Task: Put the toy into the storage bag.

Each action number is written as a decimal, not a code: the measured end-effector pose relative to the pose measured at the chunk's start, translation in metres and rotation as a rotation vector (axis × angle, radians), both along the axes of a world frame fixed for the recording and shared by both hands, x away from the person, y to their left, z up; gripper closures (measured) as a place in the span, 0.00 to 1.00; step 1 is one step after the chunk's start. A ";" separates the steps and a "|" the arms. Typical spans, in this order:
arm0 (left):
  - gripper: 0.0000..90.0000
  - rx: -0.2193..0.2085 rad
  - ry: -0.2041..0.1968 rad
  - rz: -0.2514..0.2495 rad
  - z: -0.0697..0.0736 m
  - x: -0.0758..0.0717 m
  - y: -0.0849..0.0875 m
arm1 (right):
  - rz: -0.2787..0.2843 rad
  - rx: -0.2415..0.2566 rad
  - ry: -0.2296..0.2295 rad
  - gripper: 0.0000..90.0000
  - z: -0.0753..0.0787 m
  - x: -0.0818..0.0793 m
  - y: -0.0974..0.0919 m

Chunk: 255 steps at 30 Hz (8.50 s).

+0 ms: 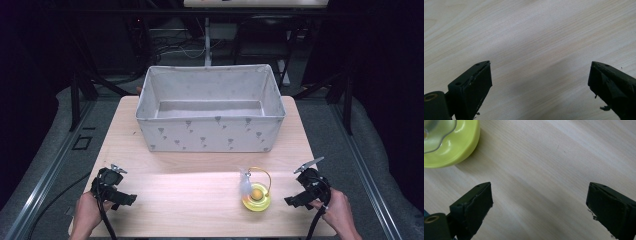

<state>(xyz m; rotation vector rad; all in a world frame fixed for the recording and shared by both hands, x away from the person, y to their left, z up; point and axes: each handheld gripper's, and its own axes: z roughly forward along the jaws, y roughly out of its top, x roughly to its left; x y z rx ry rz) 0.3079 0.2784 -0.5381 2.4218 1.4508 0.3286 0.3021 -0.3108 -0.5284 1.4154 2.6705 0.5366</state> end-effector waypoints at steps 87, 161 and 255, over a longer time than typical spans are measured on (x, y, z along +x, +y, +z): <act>0.02 0.014 0.039 -0.040 -0.006 -0.002 -0.004 | 0.593 -0.230 -0.051 0.98 0.137 0.006 0.126; 0.02 0.001 0.046 -0.051 -0.007 -0.004 -0.006 | 0.550 -0.211 -0.059 0.98 0.233 0.075 0.124; 0.02 0.002 0.062 -0.072 -0.009 -0.002 -0.009 | 0.319 -0.167 -0.246 0.98 0.350 0.142 0.117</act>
